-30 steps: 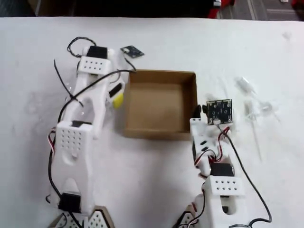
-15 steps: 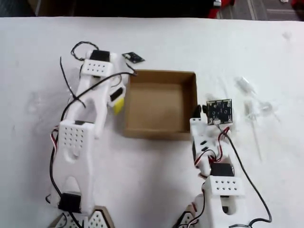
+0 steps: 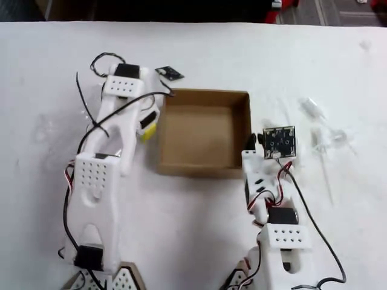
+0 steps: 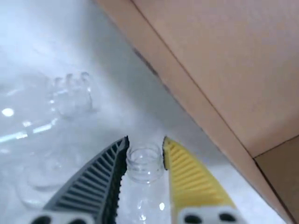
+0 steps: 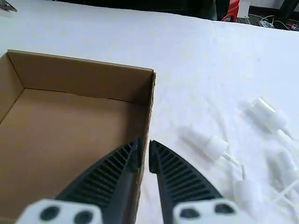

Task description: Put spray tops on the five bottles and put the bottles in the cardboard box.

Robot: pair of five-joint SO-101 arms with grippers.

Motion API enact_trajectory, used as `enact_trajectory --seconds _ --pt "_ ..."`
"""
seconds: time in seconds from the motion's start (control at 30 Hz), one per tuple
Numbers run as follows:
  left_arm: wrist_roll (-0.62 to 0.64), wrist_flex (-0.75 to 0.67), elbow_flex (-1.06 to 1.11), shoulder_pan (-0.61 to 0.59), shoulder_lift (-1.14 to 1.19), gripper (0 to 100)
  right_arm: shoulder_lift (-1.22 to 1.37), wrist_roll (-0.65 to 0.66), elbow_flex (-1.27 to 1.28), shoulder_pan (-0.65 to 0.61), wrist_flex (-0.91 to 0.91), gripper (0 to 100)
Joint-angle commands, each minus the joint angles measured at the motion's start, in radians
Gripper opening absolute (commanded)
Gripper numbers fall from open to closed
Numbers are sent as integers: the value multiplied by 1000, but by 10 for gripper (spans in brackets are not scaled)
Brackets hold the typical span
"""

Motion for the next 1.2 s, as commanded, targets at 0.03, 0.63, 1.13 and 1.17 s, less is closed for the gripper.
enact_trajectory --seconds 0.03,0.63,1.13,1.17 --pt "15 44 -49 58 -171 57 -1 -6 -6 -4 -24 22" --pt "333 -106 -38 383 -981 56 -10 -8 -12 -42 -24 22" --pt "796 -489 219 400 -1007 22 -13 -8 -14 -62 -21 17" --pt "822 -552 281 386 -1010 22 -21 -8 -14 -70 -18 17"
